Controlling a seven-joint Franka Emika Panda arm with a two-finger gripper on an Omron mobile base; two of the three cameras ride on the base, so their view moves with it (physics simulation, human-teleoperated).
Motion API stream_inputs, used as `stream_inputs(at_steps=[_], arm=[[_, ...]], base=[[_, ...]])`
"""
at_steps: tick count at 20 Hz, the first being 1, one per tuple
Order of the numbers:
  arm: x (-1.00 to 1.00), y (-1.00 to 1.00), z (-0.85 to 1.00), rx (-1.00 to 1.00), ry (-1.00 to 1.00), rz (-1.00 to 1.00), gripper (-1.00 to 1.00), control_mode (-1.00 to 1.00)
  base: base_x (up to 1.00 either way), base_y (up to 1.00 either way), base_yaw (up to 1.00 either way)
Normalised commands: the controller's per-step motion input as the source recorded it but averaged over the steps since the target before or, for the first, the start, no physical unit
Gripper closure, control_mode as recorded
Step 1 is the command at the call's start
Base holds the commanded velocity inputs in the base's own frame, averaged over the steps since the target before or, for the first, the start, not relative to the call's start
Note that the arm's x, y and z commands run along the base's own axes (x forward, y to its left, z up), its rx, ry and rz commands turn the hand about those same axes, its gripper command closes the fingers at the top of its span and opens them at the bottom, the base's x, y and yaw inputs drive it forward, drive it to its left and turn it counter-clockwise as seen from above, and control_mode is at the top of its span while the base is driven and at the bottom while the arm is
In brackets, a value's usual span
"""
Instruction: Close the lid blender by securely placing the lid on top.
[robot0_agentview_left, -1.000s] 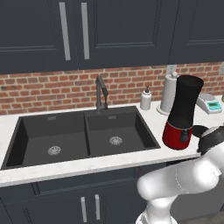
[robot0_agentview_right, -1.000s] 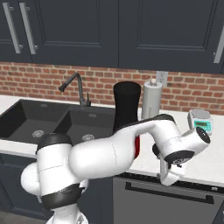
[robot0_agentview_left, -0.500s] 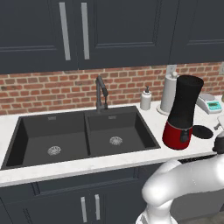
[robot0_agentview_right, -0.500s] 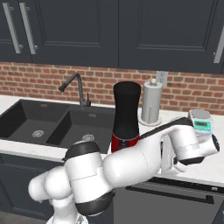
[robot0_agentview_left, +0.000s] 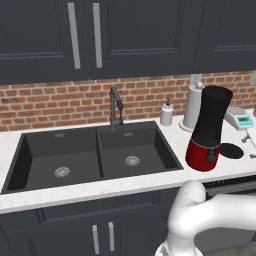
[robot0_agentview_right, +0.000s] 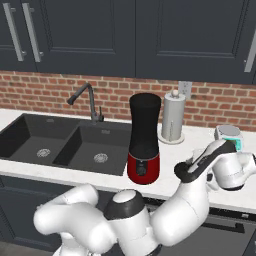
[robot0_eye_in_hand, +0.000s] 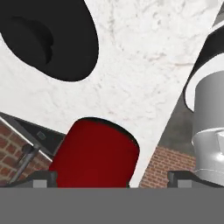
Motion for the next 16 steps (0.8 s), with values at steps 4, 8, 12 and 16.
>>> stream_inputs(at_steps=[4, 8, 12, 16], arm=[[0.40, 0.00, -0.03, -0.07, 0.17, 0.00, -1.00, -1.00], [0.37, 0.00, -0.10, -0.10, 0.14, -0.01, -1.00, -1.00], [0.34, 0.00, -0.11, -0.07, 0.15, -0.02, -1.00, -1.00], [0.27, 0.00, -0.23, -0.01, 0.12, -0.04, -1.00, -1.00]], base=[[0.00, 0.00, 0.00], [0.00, 0.00, 0.00], [0.00, 0.00, 0.00], [0.00, 0.00, 0.00]])
